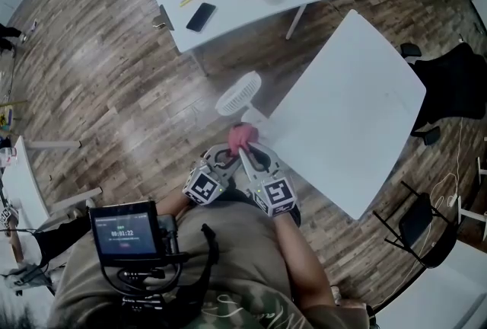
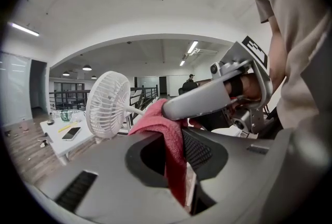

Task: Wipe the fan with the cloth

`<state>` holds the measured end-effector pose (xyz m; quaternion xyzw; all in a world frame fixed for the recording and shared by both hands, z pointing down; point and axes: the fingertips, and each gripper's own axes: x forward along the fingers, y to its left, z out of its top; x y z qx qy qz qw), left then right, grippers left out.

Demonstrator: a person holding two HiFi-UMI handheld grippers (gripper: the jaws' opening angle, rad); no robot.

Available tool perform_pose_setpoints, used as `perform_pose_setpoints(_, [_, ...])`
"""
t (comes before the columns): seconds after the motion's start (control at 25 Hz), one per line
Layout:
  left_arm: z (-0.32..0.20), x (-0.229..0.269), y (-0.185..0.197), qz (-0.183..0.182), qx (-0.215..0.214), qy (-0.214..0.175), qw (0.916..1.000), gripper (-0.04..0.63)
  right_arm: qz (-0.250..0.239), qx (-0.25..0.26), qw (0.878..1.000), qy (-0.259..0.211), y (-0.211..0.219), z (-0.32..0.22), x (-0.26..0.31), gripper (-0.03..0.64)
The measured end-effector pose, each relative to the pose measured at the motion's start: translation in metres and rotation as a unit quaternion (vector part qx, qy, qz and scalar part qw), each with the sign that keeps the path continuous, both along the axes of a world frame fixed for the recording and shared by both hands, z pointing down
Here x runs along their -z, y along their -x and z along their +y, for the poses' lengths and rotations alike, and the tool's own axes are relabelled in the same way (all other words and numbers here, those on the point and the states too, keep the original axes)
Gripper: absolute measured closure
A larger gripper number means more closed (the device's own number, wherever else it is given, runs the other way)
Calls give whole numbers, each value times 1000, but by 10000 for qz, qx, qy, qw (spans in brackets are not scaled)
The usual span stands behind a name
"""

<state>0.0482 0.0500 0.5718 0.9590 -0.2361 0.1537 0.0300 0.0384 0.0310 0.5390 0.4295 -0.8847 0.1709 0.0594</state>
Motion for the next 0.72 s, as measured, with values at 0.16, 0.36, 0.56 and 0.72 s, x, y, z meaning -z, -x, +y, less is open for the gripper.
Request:
perform_pose_setpoints(0.16, [-5, -4, 1, 75, -35, -44, 10000, 482, -11, -213, 9997, -144, -10, -1, 2, 560])
perform_pose_setpoints(0.36, [1, 8, -2, 18, -45, 2, 10000, 508, -638, -291, 9972, 244, -15, -2, 2, 498])
perform_pose_setpoints(0.56, [6, 14, -8, 100, -157, -138, 9997, 508, -833, -198, 9941, 672, -7, -3, -8, 301])
perform_pose_setpoints(0.72, [6, 11, -6, 181, -173, 22, 9997, 508, -585, -90, 9965, 593, 0, -1, -7, 354])
